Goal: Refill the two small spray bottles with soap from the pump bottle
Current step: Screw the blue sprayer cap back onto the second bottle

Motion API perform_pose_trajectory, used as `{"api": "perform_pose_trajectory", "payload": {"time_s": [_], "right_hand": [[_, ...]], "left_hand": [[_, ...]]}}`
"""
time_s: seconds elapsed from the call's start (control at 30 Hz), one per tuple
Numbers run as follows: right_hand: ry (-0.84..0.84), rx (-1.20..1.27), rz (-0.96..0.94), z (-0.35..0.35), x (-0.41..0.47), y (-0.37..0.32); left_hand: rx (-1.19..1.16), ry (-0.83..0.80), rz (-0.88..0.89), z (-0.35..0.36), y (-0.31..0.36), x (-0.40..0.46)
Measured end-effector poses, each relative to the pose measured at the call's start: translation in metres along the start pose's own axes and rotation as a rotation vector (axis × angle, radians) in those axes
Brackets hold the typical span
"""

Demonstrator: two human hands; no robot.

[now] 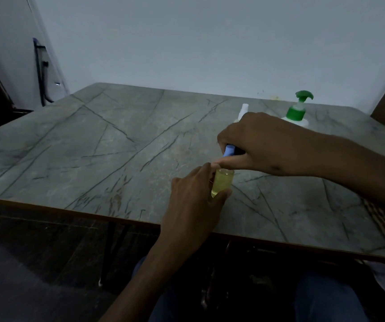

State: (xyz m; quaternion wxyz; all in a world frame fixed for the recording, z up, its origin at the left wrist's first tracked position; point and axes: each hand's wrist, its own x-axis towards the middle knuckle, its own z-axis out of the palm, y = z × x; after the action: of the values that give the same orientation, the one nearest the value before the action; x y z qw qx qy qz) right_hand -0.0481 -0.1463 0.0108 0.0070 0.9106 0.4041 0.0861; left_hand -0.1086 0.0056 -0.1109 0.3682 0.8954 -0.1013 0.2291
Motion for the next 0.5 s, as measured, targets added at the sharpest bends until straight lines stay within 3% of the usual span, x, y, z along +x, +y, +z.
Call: {"api": "perform_pose_trajectory", "payload": {"time_s": [0.13, 0.27, 0.5], "right_hand": [[0.008, -0.017, -0.021, -0.017, -0.003, 0.002], [-0.047, 0.115, -0.102, -0.037, -0.01, 0.002], [-0.103, 0.084, -0.177, -0.013, -0.015, 0.008]], "left_hand": [[-0.005, 0.019, 0.012, -0.002, 0.002, -0.001], [-0.03, -0.016, 0.025, -0.001, -0.002, 0.001], [-0.009, -0.023, -0.009, 0.003, -0.003, 0.002]]}}
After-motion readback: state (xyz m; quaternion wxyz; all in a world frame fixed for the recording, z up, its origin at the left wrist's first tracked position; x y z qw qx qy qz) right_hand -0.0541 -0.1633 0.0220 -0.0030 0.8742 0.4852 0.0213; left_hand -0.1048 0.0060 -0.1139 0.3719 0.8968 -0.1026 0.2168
